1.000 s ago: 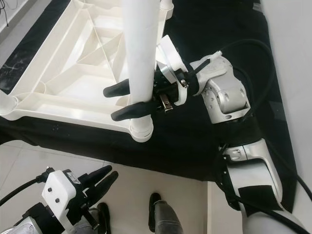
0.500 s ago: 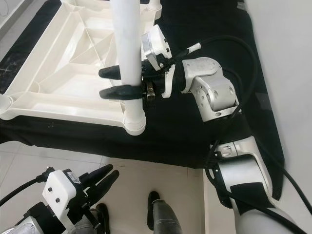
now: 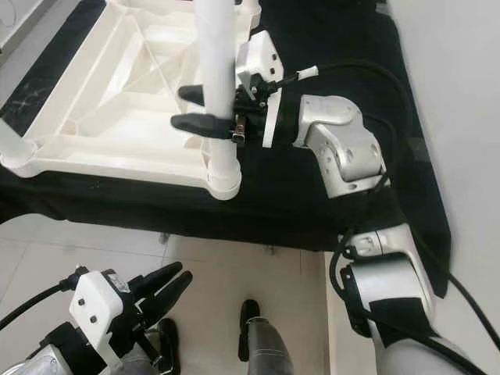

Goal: Building children table

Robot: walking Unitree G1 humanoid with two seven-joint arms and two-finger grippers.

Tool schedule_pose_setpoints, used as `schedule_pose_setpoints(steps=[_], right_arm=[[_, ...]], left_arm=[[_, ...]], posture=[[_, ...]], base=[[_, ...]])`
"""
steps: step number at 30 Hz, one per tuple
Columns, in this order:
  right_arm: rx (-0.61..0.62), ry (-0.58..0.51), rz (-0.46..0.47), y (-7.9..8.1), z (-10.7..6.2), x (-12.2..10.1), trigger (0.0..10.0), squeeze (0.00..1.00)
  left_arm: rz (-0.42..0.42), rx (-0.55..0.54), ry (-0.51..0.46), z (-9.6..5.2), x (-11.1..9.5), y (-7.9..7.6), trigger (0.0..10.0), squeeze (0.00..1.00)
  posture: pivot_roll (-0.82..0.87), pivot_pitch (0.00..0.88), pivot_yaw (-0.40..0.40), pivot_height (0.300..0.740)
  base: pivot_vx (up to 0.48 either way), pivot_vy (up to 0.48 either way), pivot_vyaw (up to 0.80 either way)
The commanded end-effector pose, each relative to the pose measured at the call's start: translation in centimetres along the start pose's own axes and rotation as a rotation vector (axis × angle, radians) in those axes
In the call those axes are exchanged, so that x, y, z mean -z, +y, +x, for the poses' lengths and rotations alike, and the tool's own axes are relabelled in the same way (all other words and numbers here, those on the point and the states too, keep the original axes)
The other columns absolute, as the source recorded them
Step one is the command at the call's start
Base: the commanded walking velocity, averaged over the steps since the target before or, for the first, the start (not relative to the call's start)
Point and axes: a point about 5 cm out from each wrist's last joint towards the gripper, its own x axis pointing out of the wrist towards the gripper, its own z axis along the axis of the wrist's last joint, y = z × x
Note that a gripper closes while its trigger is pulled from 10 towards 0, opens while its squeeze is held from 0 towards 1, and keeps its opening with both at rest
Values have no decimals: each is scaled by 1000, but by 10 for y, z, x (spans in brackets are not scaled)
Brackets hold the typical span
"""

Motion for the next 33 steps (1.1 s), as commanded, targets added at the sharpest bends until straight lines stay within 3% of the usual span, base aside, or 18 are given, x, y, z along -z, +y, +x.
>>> schedule_pose_setpoints(steps=[1,2,3,5,6,8,11,16,23,33], right_arm=[[59,160,123,2,-7,40,10000,0],[136,174,134,0,-11,43,10000,0],[136,174,134,0,-11,43,10000,0],[329,226,159,1,-21,53,10000,0],[329,226,159,1,-21,53,10000,0],[524,274,190,9,-30,66,10000,0],[568,281,197,11,-32,69,10000,0],[850,282,213,18,-40,76,10000,0],[976,286,292,42,-26,79,10000,0],[1023,292,292,36,-21,76,10000,0]], left_arm=[[-30,7,10,-1,5,-3,10000,0],[-31,8,9,0,5,-3,10000,0],[-31,8,9,0,5,-3,10000,0],[-32,9,7,1,6,-2,10000,0],[-32,9,7,1,6,-2,10000,0],[-32,7,4,2,7,-1,10000,0],[-31,7,3,2,7,0,10000,0],[-27,7,1,4,9,2,10000,0],[-19,1,-5,6,11,4,10000,0],[-14,-1,-7,8,12,6,10000,0]], posture=[[37,398,-45,740],[27,395,-47,740],[27,395,-47,740],[17,391,-48,740],[17,391,-48,740],[8,386,-50,740],[6,384,-49,740],[-1,370,-49,740],[-2,358,-50,740],[-3,346,-52,740]], base=[[0,0,0],[0,0,0],[0,0,0],[0,0,0],[0,0,0],[0,0,0],[0,0,0],[0,0,0],[0,0,0],[0,0,0]])
